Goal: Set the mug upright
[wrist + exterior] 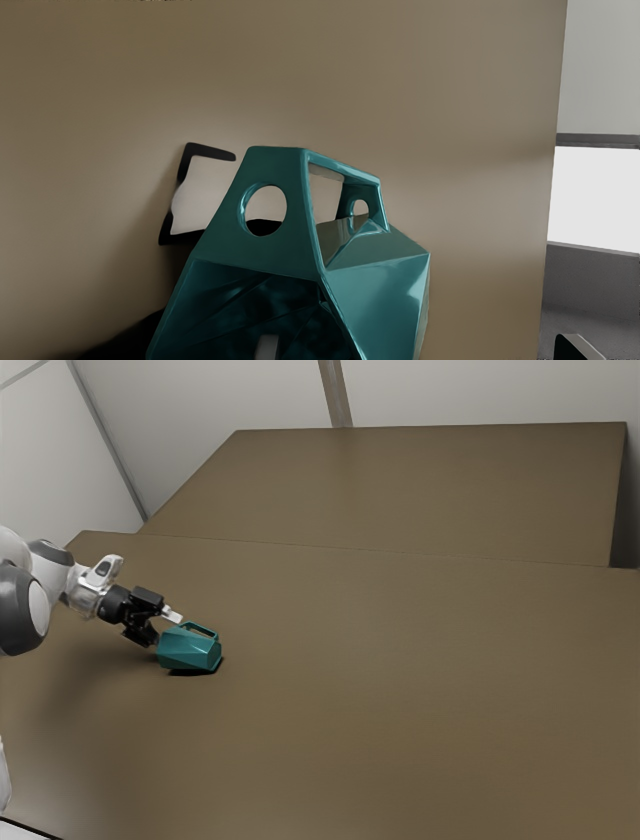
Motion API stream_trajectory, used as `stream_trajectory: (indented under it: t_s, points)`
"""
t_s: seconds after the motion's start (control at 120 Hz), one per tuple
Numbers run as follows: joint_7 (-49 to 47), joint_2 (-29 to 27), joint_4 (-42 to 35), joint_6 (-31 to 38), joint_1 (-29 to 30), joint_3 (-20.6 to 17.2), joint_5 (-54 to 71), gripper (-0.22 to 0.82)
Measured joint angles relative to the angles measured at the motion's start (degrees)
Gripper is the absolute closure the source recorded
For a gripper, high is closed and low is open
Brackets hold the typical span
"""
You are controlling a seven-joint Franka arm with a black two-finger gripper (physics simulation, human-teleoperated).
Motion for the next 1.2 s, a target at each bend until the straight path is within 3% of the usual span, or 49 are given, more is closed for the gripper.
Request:
stream_trajectory:
  t_s: [0.2, 0.383, 0.708, 1.0, 1.075, 1.2]
  points:
    - [0.93, 0.03, -0.38, -0.10, -0.11, -0.53, -0.37, 0.44]
    - [1.21, 0.12, -0.76, 0.02, -0.06, -0.89, -0.51, 0.64]
    - [1.17, -0.61, -0.83, -0.15, -0.46, -0.79, -0.86, 0.75]
    - [0.29, -7.20, 1.22, -0.72, -2.68, -0.82, 0.85, 0.77]
    - [-0.10, -9.13, 6.22, 0.31, -5.04, -1.07, 6.23, 0.77]
    - [-1.71, -13.19, 11.35, 4.63, -8.10, -6.43, 23.09, 0.77]
